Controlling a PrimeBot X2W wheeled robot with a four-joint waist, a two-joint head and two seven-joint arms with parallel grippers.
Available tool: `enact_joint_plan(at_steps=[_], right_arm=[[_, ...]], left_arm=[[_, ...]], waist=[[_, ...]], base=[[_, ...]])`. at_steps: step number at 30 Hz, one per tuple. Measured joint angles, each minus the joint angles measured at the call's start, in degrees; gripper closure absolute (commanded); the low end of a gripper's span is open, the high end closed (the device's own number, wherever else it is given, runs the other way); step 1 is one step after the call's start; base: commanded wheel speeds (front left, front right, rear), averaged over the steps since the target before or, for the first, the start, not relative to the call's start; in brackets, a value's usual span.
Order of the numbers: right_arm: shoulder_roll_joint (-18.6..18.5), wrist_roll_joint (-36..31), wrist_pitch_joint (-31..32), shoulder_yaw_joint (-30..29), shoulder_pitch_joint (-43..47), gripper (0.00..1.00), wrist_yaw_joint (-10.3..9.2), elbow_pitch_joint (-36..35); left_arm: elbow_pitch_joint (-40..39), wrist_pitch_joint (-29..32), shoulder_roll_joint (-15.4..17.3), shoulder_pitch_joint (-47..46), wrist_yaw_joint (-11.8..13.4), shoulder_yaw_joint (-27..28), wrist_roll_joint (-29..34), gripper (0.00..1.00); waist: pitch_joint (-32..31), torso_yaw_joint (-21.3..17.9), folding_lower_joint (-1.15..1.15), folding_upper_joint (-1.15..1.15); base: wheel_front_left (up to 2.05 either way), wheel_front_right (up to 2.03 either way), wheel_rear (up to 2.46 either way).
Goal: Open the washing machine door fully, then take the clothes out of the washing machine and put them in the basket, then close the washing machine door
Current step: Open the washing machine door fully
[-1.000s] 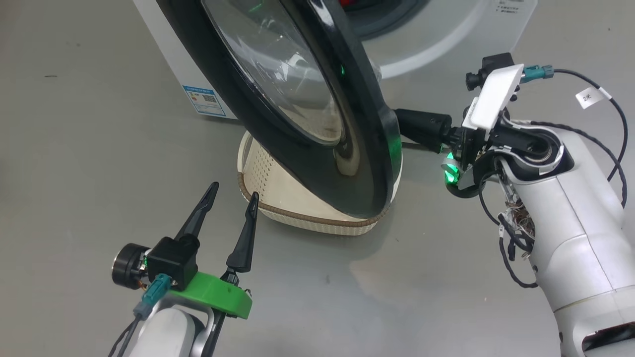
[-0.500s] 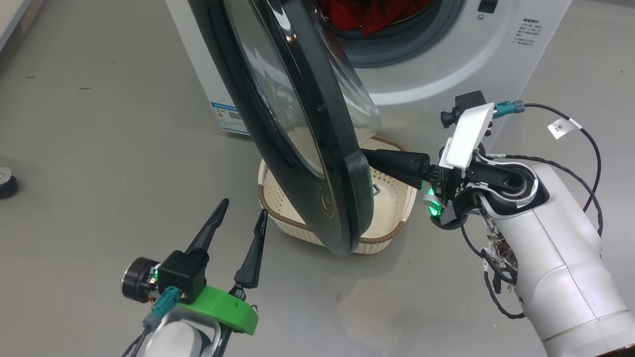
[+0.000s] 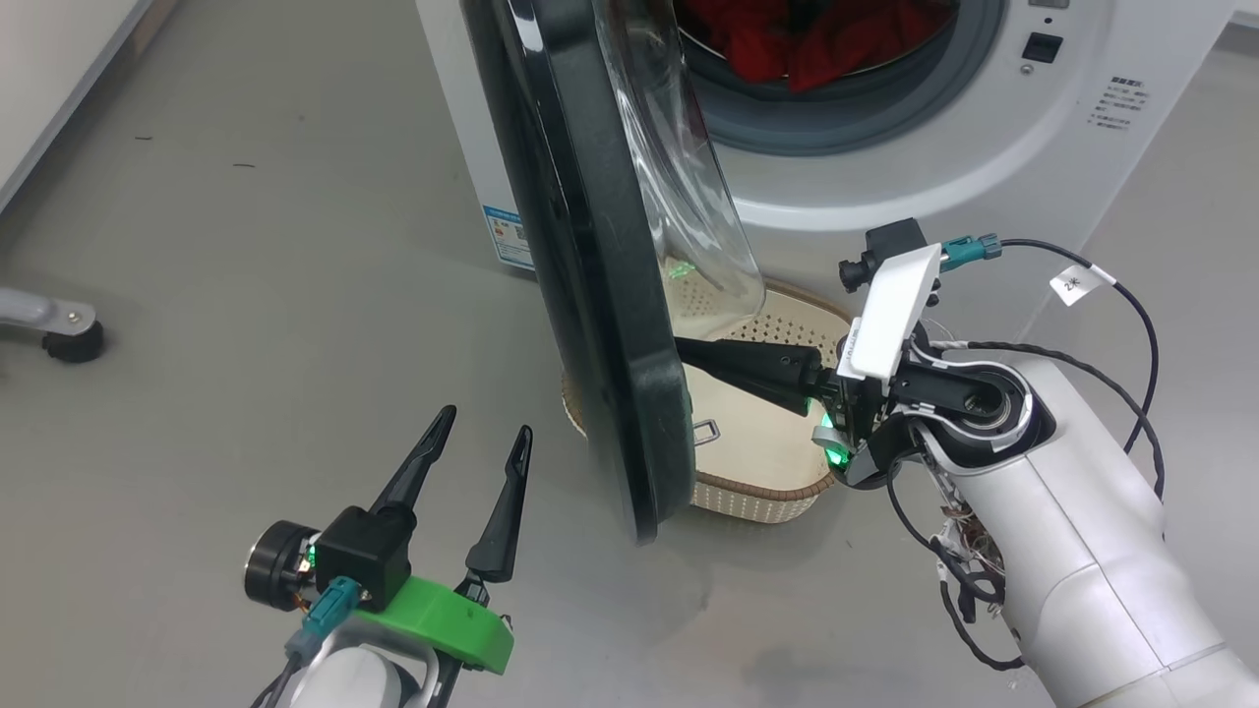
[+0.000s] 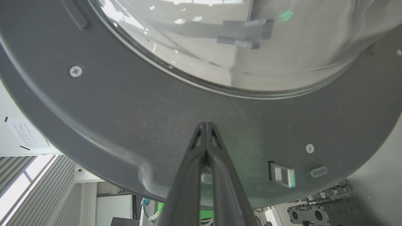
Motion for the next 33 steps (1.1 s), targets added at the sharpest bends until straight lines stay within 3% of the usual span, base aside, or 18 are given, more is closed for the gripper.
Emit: enact_joint_plan(at_steps=[21,33], right_arm=[[0.1,2.5,-4.1,6.7,1.8,1.00,0.00,-3.0],[0.3,4.4,-10.2,2.3,4.8,1.00,0.01,-6.4]], left_arm=[[-0.6,0.0,0.1,1.2,0.7,1.0,0.0,0.00],[-0.8,0.0,0.1,1.2,0.7,1.7,0.0,0.00]], waist=[[-0.8,2.3,0.00,0.00],[-0.8,1.5,0.00,0.00]], base=[[0.00,0.00,0.00],[0.00,0.00,0.00]])
